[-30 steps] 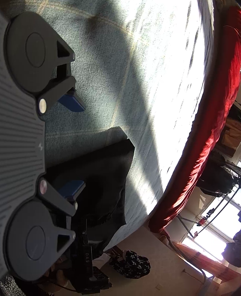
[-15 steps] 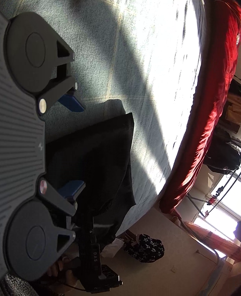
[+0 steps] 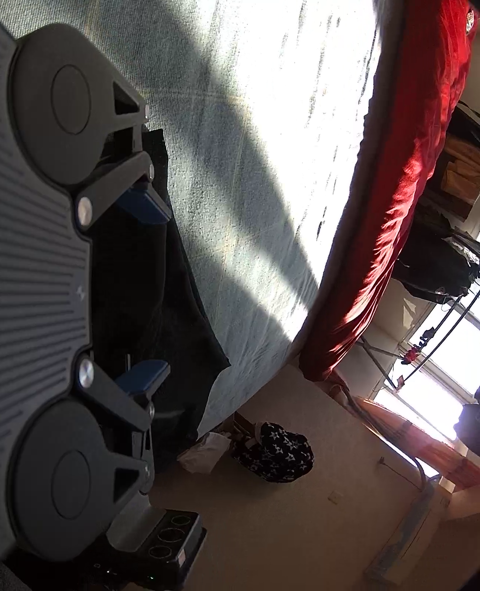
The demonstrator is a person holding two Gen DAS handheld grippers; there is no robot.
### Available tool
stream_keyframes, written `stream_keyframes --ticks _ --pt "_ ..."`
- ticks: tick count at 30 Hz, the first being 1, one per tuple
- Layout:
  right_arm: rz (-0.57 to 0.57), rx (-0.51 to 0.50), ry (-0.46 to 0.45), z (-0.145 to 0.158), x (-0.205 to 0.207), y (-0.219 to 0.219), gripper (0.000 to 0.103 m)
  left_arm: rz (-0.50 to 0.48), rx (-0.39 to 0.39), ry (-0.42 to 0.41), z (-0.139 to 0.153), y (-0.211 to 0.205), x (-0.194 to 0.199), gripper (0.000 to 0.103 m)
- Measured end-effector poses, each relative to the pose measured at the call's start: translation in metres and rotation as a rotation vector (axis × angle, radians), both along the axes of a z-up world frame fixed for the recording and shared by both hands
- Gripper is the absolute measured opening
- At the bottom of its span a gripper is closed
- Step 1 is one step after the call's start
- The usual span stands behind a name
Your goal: Fold clothes
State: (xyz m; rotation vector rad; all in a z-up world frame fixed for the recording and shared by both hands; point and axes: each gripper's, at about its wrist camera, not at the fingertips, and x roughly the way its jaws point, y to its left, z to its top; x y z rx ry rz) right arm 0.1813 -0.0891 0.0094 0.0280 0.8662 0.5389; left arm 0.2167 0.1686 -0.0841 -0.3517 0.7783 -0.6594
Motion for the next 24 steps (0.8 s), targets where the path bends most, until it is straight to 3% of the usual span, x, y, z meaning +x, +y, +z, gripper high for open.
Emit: stream_keyframes --ticks 5,9,14,18,22,24 --pt "-0.022 0.014 0.044 -0.023 -0.002 -0.025 0.053 0.02 0.055 0.049 -0.036 -0.021 0.025 0.08" --pt "-0.002 0.045 0.036 -0.014 -0.01 -0.034 0.053 0.059 0.087 0.054 -0.019 -0.023 0.017 0.08" --pt "0.052 0.077 -0.01 0.007 -0.02 -0.044 0.07 0.066 0.147 0.035 0.011 -0.028 -0.022 0.083" --pt "0.081 0.107 0.033 -0.007 -0.012 -0.055 0.07 0.108 0.158 0.096 0.0 -0.033 -0.051 0.086" --pt "0.145 0.163 0.051 -0.01 -0.007 -0.063 0.078 0.246 0.151 0.165 -0.007 -0.03 -0.069 0.085" --pt "0.177 0.167 0.05 -0.01 -0.006 -0.063 0.081 0.289 0.138 0.15 0.007 -0.029 -0.079 0.085"
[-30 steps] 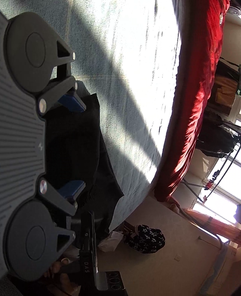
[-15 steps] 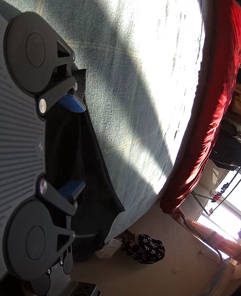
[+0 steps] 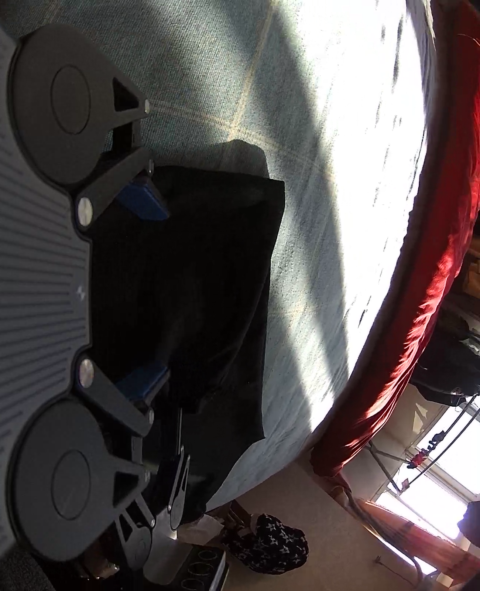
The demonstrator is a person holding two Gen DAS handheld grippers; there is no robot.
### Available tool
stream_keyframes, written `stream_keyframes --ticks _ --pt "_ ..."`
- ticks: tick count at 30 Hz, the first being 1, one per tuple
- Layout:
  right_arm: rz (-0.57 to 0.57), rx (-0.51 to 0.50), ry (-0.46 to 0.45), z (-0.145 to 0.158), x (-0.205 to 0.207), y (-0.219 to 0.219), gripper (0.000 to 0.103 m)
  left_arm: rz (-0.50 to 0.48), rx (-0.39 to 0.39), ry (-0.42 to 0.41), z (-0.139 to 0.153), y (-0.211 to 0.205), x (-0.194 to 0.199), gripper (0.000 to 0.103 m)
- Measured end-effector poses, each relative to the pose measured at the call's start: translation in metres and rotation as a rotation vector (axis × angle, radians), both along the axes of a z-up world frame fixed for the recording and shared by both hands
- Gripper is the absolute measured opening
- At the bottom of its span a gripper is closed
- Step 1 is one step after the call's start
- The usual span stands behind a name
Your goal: Fold clothes
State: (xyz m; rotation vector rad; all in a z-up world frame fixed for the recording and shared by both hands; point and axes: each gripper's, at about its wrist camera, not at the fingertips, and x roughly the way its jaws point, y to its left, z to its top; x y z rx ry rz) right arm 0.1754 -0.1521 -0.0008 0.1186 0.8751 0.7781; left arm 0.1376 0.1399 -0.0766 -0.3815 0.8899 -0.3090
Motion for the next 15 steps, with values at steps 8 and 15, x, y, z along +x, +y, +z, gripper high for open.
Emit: stream_keyframes --ticks 8,15 --pt "0.092 0.057 0.01 -0.002 0.003 -0.005 0.092 0.115 -0.077 0.095 0.0 0.005 -0.029 0.086" --pt "0.137 0.088 0.018 -0.003 0.006 -0.006 0.099 0.219 -0.054 0.118 0.004 0.008 -0.051 0.086"
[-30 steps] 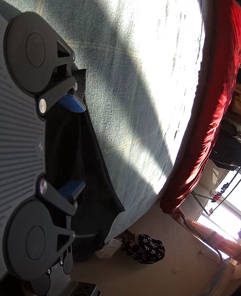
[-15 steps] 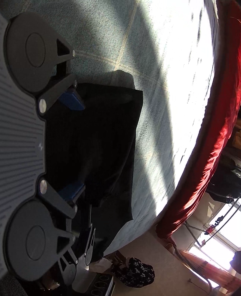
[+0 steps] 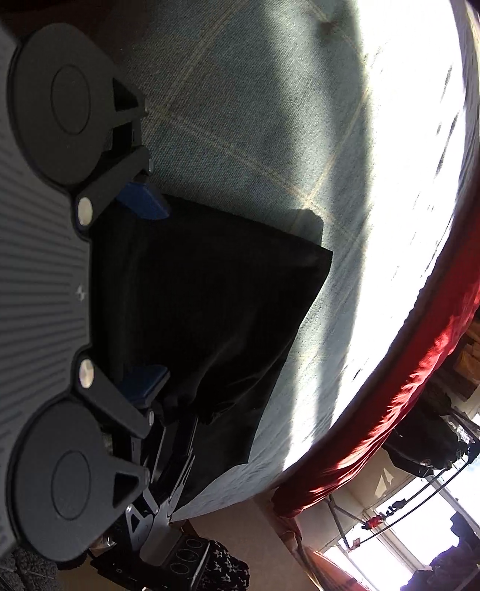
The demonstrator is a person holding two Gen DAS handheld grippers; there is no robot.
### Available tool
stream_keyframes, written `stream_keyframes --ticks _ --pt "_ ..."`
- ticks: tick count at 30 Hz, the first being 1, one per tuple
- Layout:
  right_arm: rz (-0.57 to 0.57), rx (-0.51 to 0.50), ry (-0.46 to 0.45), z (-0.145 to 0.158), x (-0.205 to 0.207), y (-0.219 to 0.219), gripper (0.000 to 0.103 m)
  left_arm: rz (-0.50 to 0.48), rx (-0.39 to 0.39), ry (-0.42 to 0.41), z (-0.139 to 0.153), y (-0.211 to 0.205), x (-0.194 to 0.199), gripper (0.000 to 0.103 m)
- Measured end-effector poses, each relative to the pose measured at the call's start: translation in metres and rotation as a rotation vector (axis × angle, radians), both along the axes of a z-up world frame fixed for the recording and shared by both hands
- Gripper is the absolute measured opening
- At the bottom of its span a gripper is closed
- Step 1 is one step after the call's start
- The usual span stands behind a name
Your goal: Fold clothes
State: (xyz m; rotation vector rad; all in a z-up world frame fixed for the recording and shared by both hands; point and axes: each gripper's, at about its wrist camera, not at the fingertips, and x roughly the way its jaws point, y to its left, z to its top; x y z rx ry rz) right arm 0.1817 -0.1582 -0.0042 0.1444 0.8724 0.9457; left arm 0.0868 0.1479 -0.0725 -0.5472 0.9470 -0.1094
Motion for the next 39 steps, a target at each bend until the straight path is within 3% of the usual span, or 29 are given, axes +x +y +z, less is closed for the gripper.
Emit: stream_keyframes --ticks 3,4,6,8,10,12,23,30,39 --pt "0.006 0.006 0.003 0.0 0.001 0.0 0.1 0.0 0.033 -0.068 0.02 -0.002 -0.002 0.086" --pt "0.009 0.005 0.001 0.0 0.0 0.0 0.1 -0.016 0.089 -0.081 0.023 -0.006 -0.003 0.086" --pt "0.01 0.008 0.002 0.0 0.0 -0.001 0.1 -0.055 0.223 -0.095 0.027 -0.016 -0.005 0.086" --pt "0.017 0.006 -0.001 0.0 0.0 -0.001 0.1 -0.141 0.465 -0.065 0.022 -0.032 -0.015 0.086" --pt "0.021 0.008 -0.001 0.0 0.0 -0.001 0.101 -0.233 0.623 -0.032 0.012 -0.044 -0.025 0.086" --pt "0.025 0.007 -0.004 0.0 0.0 0.0 0.102 -0.308 0.69 -0.003 0.004 -0.051 -0.035 0.086" --pt "0.02 -0.037 -0.139 0.022 -0.028 0.014 0.103 -0.398 0.827 -0.128 -0.008 -0.066 -0.049 0.086" --pt "-0.071 -0.023 -0.201 0.022 -0.058 0.008 0.103 -0.567 0.995 -0.284 -0.018 -0.08 -0.058 0.087" --pt "-0.164 -0.004 -0.28 0.009 -0.103 -0.002 0.103 -0.65 1.14 -0.464 -0.025 -0.089 -0.068 0.087"
